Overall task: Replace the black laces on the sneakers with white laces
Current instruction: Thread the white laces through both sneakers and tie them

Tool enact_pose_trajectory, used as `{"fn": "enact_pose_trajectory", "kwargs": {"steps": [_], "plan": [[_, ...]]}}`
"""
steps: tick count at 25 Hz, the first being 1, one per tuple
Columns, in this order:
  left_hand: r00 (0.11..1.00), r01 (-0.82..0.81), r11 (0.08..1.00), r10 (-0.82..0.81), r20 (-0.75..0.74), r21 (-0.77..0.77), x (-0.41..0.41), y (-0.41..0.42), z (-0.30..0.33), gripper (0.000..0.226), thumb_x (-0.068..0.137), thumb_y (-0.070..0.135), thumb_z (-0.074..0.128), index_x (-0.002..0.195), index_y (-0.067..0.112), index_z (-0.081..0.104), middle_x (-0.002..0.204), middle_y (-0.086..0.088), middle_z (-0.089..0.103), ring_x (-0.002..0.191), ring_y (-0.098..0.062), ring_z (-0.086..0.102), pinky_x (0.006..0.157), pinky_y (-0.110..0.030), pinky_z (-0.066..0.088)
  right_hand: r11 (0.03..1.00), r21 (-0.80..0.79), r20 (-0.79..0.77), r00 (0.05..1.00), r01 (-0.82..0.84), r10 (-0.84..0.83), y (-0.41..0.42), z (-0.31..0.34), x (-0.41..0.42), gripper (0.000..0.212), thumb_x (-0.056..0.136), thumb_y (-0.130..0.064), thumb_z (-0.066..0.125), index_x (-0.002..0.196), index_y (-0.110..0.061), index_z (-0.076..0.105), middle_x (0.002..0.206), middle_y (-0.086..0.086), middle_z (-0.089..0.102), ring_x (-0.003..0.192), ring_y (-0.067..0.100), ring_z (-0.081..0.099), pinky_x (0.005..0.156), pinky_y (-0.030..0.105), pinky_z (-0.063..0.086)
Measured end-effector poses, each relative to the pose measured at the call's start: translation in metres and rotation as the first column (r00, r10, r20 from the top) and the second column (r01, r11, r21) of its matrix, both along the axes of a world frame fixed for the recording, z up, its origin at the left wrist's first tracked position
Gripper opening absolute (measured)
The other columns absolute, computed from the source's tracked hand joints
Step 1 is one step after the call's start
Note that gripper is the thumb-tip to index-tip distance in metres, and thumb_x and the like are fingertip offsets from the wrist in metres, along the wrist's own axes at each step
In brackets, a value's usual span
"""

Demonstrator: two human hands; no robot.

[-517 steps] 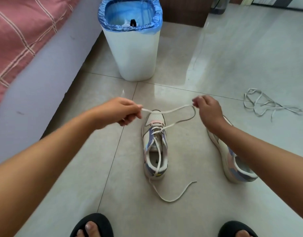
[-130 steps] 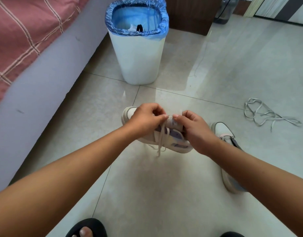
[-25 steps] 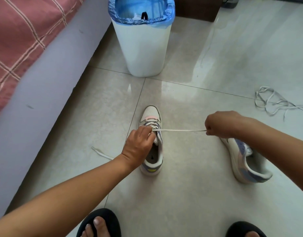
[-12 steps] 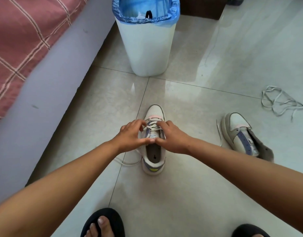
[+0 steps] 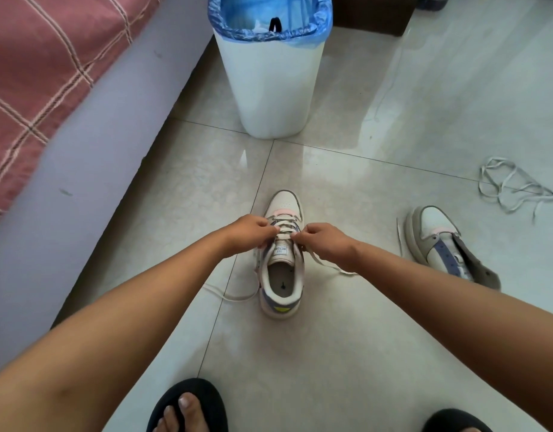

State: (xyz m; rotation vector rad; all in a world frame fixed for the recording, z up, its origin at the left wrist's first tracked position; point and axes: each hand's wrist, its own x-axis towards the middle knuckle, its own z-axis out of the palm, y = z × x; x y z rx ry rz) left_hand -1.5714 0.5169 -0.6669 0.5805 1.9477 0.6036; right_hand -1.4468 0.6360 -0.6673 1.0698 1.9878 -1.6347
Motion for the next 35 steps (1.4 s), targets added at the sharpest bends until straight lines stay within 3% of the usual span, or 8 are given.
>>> {"fn": "enact_pose_trajectory", "kwargs": {"steps": [10,13,16,20,24,26,28,35], "plan": [[0.986,-0.094,0.995,0.096,0.137,-0.024,-0.018,-0.027,0.004,0.026,0.095,0.030,0.051,0.080,0.012,0.062,0.065,-0.002,0.058,0.066,-0.016,0.060,0.082,-0.034,0.044,0.988,-0.113,-0.047,0.993,0.105,-0.111,0.013,-0.005,0.006,0.020,0.092,-0.023,0.057,0.074,-0.017,0.049,0.075,0.002,0.061,0.072,0.013,0.057,0.066,0.027,0.039],[0.980,-0.114,0.993,0.110,0.166,0.012,-0.027,-0.032,0.013,0.029,0.095,0.031,0.052,0.081,0.009,0.065,0.062,0.000,0.054,0.063,-0.017,0.057,0.078,-0.033,0.047,0.952,0.288,-0.063,0.989,-0.108,0.131,0.016,-0.005,0.006,0.011,0.091,-0.026,0.057,0.091,-0.015,0.055,0.090,0.004,0.060,0.084,0.018,0.055,0.077,0.031,0.043],[0.962,-0.161,0.984,0.141,0.234,0.070,-0.027,-0.034,0.023,0.030,0.095,0.029,0.052,0.083,0.006,0.065,0.063,-0.003,0.053,0.063,-0.018,0.055,0.070,-0.029,0.050,0.713,0.627,-0.090,0.881,-0.313,0.465,-0.001,0.001,-0.006,0.034,0.089,-0.034,0.059,0.119,-0.017,0.058,0.119,0.005,0.055,0.112,0.024,0.047,0.094,0.036,0.039],[0.959,-0.155,0.983,0.125,0.255,0.102,-0.027,-0.036,0.033,0.026,0.093,0.028,0.056,0.080,0.008,0.067,0.061,-0.002,0.052,0.059,-0.017,0.053,0.064,-0.027,0.050,0.582,0.762,-0.127,0.816,-0.283,0.564,-0.034,0.004,-0.032,0.029,0.093,-0.033,0.053,0.108,-0.011,0.065,0.105,0.008,0.062,0.099,0.027,0.054,0.074,0.033,0.038],[0.963,-0.199,0.978,0.184,0.199,0.060,-0.037,-0.052,0.031,0.026,0.093,0.028,0.057,0.080,0.008,0.068,0.052,0.001,0.046,0.049,-0.014,0.049,0.072,-0.034,0.051,0.851,0.520,-0.244,0.967,0.071,0.069,-0.019,-0.003,-0.039,0.025,0.091,-0.021,0.052,0.086,-0.004,0.068,0.083,0.014,0.067,0.080,0.030,0.060,0.069,0.038,0.048],[0.959,-0.236,0.971,0.229,0.168,0.026,-0.043,-0.064,0.027,0.028,0.094,0.029,0.055,0.079,0.008,0.067,0.052,0.001,0.040,0.046,-0.013,0.043,0.074,-0.036,0.053,0.923,0.237,-0.242,0.939,0.302,-0.245,-0.008,-0.009,-0.037,0.023,0.090,-0.012,0.051,0.078,0.002,0.065,0.077,0.018,0.067,0.069,0.030,0.064,0.066,0.039,0.055],[0.941,-0.299,0.954,0.291,0.172,0.020,-0.048,-0.076,0.023,0.027,0.094,0.029,0.055,0.081,0.009,0.066,0.058,-0.001,0.042,0.049,-0.014,0.042,0.074,-0.035,0.052,0.880,-0.058,-0.184,0.862,0.471,-0.473,-0.003,-0.011,-0.036,0.021,0.092,-0.006,0.050,0.075,-0.001,0.061,0.076,0.020,0.062,0.060,0.026,0.064,0.055,0.032,0.056],[0.920,-0.357,0.929,0.368,0.137,-0.097,-0.069,-0.138,0.001,0.021,0.094,0.024,0.056,0.091,0.006,0.067,0.073,-0.007,0.052,0.065,-0.020,0.052,0.072,-0.034,0.049,0.822,-0.173,-0.095,0.822,0.543,-0.562,0.000,-0.006,-0.038,0.018,0.095,-0.003,0.049,0.078,-0.005,0.053,0.066,0.012,0.054,0.051,0.018,0.057,0.042,0.024,0.052]]}}
